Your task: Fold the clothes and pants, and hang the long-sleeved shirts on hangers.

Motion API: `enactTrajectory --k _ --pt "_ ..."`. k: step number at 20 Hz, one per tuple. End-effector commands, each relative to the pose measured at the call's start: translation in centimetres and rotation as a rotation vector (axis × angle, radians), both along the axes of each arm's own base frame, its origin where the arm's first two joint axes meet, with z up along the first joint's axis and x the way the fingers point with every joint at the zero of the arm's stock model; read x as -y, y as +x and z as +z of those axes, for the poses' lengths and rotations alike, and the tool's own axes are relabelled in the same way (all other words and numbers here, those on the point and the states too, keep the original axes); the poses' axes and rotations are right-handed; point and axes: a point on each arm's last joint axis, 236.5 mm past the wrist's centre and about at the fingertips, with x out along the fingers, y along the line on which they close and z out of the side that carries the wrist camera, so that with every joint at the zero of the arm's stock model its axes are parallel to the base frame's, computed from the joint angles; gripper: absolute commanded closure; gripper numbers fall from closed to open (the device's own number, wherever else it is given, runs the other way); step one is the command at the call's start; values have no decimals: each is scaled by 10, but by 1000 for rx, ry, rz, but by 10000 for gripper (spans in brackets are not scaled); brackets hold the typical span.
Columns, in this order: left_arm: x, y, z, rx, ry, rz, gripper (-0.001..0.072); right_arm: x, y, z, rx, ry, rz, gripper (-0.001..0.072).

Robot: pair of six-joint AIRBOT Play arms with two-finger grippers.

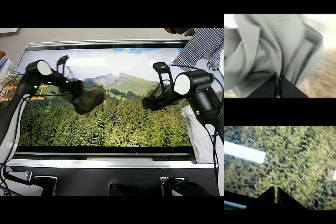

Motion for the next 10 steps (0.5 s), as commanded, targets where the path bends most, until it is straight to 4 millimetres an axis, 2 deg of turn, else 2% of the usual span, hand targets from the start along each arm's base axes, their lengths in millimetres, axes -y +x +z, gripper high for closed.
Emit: enactTrajectory --k 1,3,6,8,10 --pt "106 -63 35 -60 -147 -137 692 45 -29 -6 -118 -182 -51 613" --pt "150 -92 26 -87 -142 -195 692 70 -43 -2 -161 -282 -78 613" --pt "208 -127 -8 -133 -124 -226 691 100 -54 10 -174 -396 -124 613" --pt "234 -153 -41 -189 -92 -271 692 116 -56 19 -156 -452 -154 613" --pt "247 -178 -72 -249 -46 -320 677 119 -52 25 -119 -460 -160 614"
